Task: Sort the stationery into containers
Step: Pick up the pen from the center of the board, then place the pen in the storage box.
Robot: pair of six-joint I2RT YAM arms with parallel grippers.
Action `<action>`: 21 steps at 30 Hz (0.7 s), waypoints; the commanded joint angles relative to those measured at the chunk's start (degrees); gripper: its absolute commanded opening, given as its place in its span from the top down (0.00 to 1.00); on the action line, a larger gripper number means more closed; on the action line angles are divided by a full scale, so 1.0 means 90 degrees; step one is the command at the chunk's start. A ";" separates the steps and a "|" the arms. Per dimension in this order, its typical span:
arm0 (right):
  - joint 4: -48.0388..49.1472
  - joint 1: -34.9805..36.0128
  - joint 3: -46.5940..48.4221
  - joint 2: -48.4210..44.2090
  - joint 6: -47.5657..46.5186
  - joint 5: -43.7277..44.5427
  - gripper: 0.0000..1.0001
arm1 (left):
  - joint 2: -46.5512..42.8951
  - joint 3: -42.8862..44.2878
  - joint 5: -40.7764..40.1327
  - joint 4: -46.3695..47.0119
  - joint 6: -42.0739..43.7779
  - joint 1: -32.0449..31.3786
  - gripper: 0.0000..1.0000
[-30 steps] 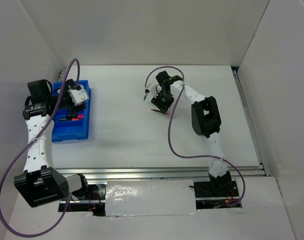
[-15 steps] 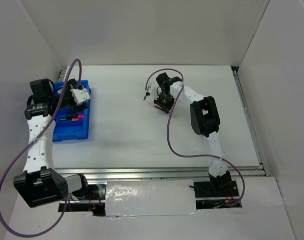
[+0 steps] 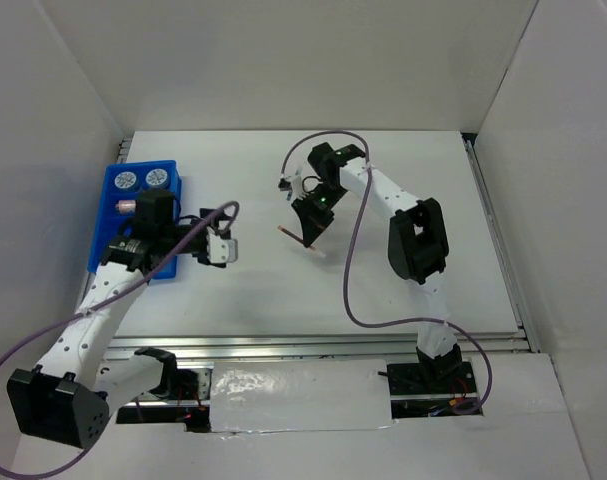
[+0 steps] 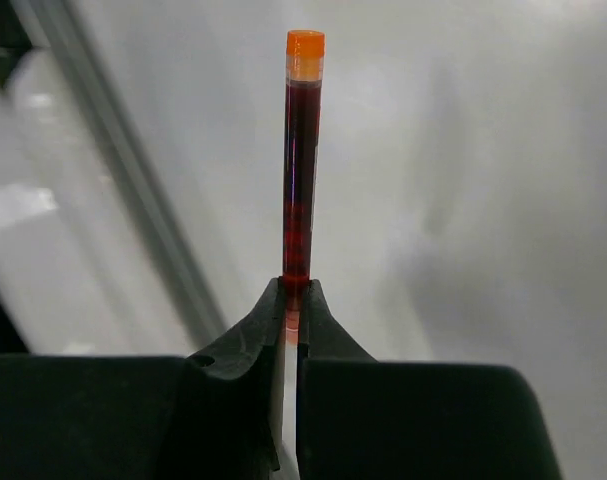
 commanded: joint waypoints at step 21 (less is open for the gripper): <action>-0.1478 0.0545 -0.0764 -0.0541 0.0729 -0.4384 1.00 | 0.0366 -0.0723 -0.2123 0.1187 0.0654 -0.3030 0.41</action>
